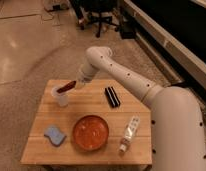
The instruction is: Place the pepper in the ceramic cup
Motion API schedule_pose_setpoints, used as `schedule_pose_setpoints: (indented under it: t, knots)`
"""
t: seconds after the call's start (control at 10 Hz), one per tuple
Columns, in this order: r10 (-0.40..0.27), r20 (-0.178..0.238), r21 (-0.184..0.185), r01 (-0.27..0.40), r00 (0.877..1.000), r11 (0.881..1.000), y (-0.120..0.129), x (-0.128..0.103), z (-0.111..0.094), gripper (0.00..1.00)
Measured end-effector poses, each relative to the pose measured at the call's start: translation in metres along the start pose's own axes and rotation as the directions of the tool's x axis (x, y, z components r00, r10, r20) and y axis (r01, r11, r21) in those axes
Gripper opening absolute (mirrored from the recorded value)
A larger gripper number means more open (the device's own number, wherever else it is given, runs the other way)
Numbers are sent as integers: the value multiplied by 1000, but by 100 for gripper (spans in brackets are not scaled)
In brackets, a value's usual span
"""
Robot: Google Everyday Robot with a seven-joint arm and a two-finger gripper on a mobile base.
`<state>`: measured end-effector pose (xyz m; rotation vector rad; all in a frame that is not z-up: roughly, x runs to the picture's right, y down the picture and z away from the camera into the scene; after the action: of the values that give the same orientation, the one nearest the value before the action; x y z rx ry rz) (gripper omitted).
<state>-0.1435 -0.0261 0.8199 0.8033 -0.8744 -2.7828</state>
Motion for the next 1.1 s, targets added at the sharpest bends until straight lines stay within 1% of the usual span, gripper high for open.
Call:
schedule_pose_setpoints:
  t: [0.2, 0.3, 0.6, 0.7, 0.8, 0.9, 1.0, 1.1]
  knots:
    - [-2, 15, -2, 2, 1000, 1000, 8, -1, 5, 0]
    - [0, 23, -6, 0, 1000, 1000, 14, -4, 7, 5]
    - [3, 41, -13, -2, 999, 1000, 25, -6, 11, 37]
    - [1, 42, -13, -1, 999, 1000, 26, -5, 13, 46]
    - [-2, 42, -13, 2, 999, 1000, 26, -3, 14, 57]
    - [-4, 42, -12, 5, 999, 1000, 26, -1, 15, 64]
    - [-10, 41, -12, 10, 999, 1000, 27, 2, 16, 76]
    - [-13, 41, -11, 14, 999, 1000, 27, 5, 17, 80]
